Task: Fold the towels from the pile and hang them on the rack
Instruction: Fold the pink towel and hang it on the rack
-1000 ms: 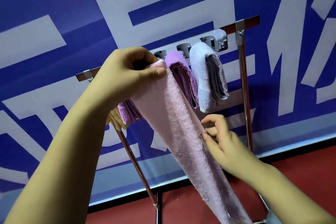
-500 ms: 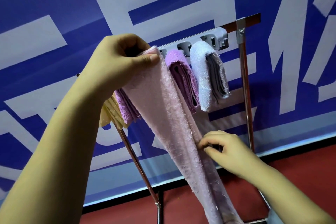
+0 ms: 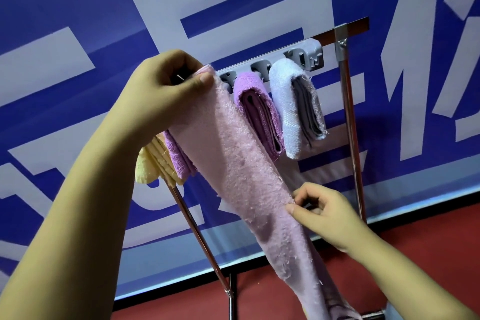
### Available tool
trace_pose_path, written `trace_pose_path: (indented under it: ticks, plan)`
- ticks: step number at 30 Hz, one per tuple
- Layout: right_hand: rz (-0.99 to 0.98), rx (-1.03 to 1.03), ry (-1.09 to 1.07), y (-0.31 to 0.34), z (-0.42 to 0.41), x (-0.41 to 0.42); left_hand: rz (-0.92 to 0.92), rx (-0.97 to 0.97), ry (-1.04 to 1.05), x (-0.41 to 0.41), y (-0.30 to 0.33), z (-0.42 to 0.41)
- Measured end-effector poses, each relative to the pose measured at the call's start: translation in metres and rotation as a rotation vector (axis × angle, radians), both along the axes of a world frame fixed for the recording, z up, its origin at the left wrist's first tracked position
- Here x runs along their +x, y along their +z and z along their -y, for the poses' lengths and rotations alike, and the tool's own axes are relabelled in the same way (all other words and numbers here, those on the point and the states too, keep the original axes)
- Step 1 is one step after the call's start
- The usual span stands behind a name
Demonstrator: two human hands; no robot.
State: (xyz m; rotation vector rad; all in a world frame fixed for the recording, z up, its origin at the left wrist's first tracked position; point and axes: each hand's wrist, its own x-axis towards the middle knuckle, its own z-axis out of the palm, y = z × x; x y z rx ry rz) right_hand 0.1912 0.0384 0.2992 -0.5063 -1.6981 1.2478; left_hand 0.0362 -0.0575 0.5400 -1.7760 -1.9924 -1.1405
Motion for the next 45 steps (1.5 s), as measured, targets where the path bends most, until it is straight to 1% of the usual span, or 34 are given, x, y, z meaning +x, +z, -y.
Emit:
trace_pose_path:
  ticks: [4,6,7,11,12,13,14,17,20,23,25,29,32,34,36,38,42,45]
  plan:
    - [-0.031,-0.038,0.007,-0.003,-0.002,0.002,-0.032,-0.009,0.006,-0.005,-0.002,-0.001]
    - [-0.029,0.012,-0.019,-0.003,0.000,0.004,-0.033,0.003,0.000,-0.006,-0.003,-0.002]
    - [0.000,0.086,-0.049,-0.002,0.000,0.005,-0.034,0.007,-0.001,-0.006,-0.004,-0.003]
    - [0.152,0.528,-0.149,0.002,-0.001,0.006,-0.010,0.016,-0.001,-0.008,-0.004,-0.009]
    - [0.180,0.588,-0.141,0.000,-0.002,0.006,0.002,0.019,-0.003,-0.009,-0.005,-0.010]
    - [0.205,0.601,-0.117,-0.003,-0.003,0.005,0.008,0.020,-0.003,-0.010,-0.005,-0.012]
    - [0.235,0.564,-0.081,-0.004,-0.003,0.005,0.008,0.022,-0.003,-0.010,-0.005,-0.013]
    - [0.304,0.362,0.073,-0.003,0.000,0.004,0.011,0.021,-0.002,-0.011,-0.007,-0.016]
    - [0.410,0.219,0.193,0.002,0.002,0.001,0.001,0.006,-0.013,-0.012,-0.010,-0.019]
    - [0.546,0.155,0.318,0.008,0.005,-0.001,0.016,0.009,-0.010,-0.018,-0.014,-0.023]
    - [0.568,0.109,0.383,0.012,0.006,0.001,-0.003,0.012,0.022,-0.022,-0.019,-0.026]
    - [0.414,-0.046,0.468,0.027,0.013,0.009,-0.103,-0.002,0.108,-0.030,-0.035,-0.034]
    - [0.212,-0.208,0.541,0.037,0.017,0.017,-0.173,-0.171,0.103,-0.036,-0.060,-0.039]
    - [0.059,-0.331,0.600,0.046,0.018,0.021,-0.162,-0.299,0.072,-0.038,-0.077,-0.040]
    - [-0.073,-0.406,0.618,0.055,0.018,0.024,-0.084,-0.379,0.036,-0.041,-0.094,-0.038]
    - [-0.132,-0.425,0.603,0.060,0.019,0.023,0.043,-0.374,-0.012,-0.039,-0.111,-0.033]
    - [-0.226,-0.505,0.546,0.064,0.020,0.016,0.503,-0.268,-0.112,-0.019,-0.140,-0.014]
    - [-0.300,-0.564,0.516,0.065,0.020,0.014,0.722,-0.229,-0.144,-0.005,-0.161,0.002]
